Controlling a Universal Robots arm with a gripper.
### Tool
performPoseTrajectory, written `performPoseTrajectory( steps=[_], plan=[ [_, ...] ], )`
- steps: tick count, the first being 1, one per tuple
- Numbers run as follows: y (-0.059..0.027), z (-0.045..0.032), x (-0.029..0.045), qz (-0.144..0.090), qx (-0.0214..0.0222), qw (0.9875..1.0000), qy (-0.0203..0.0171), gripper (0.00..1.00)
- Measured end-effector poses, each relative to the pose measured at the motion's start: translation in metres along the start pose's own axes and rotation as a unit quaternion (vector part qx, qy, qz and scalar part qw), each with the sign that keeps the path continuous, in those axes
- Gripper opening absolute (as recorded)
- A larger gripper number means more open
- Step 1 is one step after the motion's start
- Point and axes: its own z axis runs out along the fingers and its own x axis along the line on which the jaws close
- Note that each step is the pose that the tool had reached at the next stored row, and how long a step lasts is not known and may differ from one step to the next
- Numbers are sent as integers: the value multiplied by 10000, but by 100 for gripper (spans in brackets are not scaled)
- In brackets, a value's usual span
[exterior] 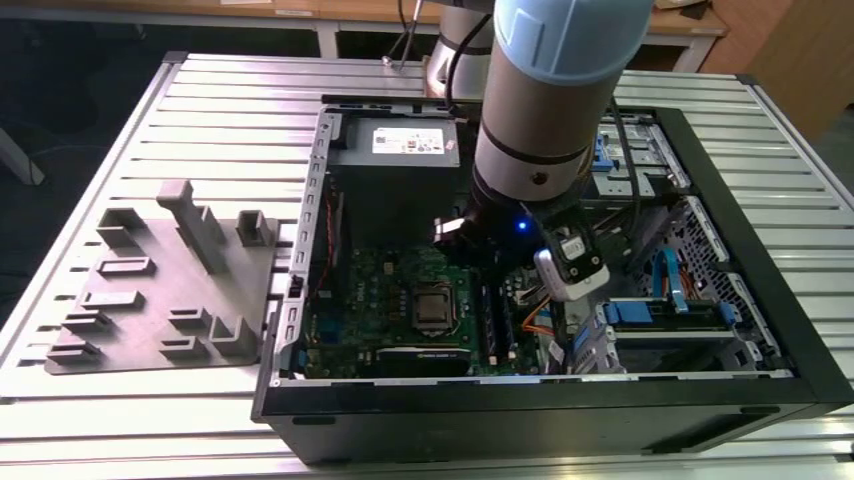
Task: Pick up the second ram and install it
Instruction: 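Insert the second ram into the second slot, then press down the second ram until it locks into place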
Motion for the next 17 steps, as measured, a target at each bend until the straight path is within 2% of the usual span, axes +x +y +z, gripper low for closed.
performPoseTrajectory(
  steps=[4, 5, 6, 7, 17],
  plan=[
    [0, -1, 0, 0, 0, 10000, 0, 21],
    [0, -2, 0, 0, 1, 10000, 0, 14],
    [0, -2, 0, 0, 1, 10000, 0, 14],
    [0, -2, 0, 0, 1, 10000, 0, 8],
    [0, -8, -1, 0, 1, 10000, 0, 7]
  ],
)
